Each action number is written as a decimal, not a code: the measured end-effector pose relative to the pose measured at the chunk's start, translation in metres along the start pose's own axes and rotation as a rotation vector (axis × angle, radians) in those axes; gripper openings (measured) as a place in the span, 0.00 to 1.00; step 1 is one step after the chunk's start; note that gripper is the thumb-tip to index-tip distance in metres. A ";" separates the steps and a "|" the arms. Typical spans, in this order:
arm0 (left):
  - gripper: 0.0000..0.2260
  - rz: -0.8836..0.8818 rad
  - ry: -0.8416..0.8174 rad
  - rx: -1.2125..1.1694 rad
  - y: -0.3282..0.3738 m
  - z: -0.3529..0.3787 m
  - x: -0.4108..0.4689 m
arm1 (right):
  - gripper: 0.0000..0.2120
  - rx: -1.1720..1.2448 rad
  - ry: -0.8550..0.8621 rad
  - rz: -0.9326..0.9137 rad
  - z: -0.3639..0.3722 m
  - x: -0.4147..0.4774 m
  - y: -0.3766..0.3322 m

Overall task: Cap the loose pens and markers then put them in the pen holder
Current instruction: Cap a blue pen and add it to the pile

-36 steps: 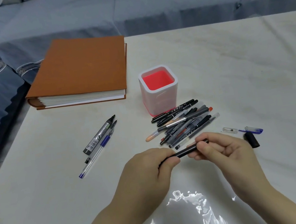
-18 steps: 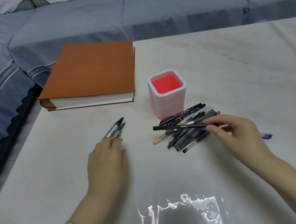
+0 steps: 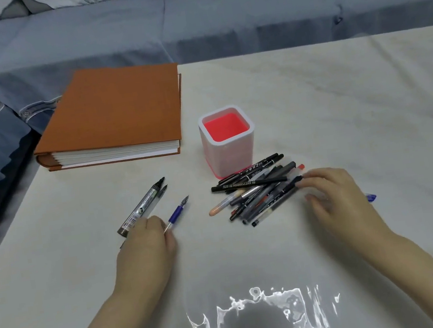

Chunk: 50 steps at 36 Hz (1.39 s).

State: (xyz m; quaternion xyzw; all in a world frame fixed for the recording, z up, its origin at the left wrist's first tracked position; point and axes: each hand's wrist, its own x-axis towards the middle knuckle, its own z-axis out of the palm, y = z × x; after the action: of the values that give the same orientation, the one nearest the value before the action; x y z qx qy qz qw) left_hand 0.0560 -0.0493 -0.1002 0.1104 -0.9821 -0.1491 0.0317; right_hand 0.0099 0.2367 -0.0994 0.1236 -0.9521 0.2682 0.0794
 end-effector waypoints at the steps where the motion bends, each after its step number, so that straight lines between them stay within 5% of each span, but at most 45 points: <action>1: 0.06 0.013 -0.001 -0.055 0.007 -0.001 -0.002 | 0.14 -0.013 -0.005 0.041 -0.006 -0.005 0.006; 9: 0.04 0.108 -0.076 -0.374 0.052 -0.008 -0.013 | 0.14 -0.173 -0.072 0.364 -0.037 -0.013 0.055; 19: 0.05 0.125 -0.171 -0.593 0.072 -0.017 -0.023 | 0.07 -0.129 -0.157 0.439 -0.034 -0.003 0.071; 23: 0.05 0.150 -0.174 -0.622 0.075 -0.019 -0.024 | 0.06 -0.119 -0.120 0.302 -0.038 -0.002 0.045; 26: 0.05 0.171 -0.172 -0.631 0.078 -0.022 -0.027 | 0.04 0.119 -0.091 0.156 -0.045 -0.005 0.008; 30: 0.05 0.200 -0.153 -0.633 0.080 -0.029 -0.029 | 0.14 0.334 -0.074 0.002 -0.048 -0.009 -0.031; 50: 0.04 0.277 -0.136 -0.582 0.071 -0.036 -0.035 | 0.13 0.481 -0.108 -0.044 -0.041 -0.008 -0.062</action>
State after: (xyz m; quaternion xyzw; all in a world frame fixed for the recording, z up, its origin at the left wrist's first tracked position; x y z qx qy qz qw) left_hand 0.0790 0.0143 -0.0459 -0.0482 -0.9039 -0.4247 0.0161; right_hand 0.0383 0.2084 -0.0361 0.1739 -0.8608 0.4783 0.0026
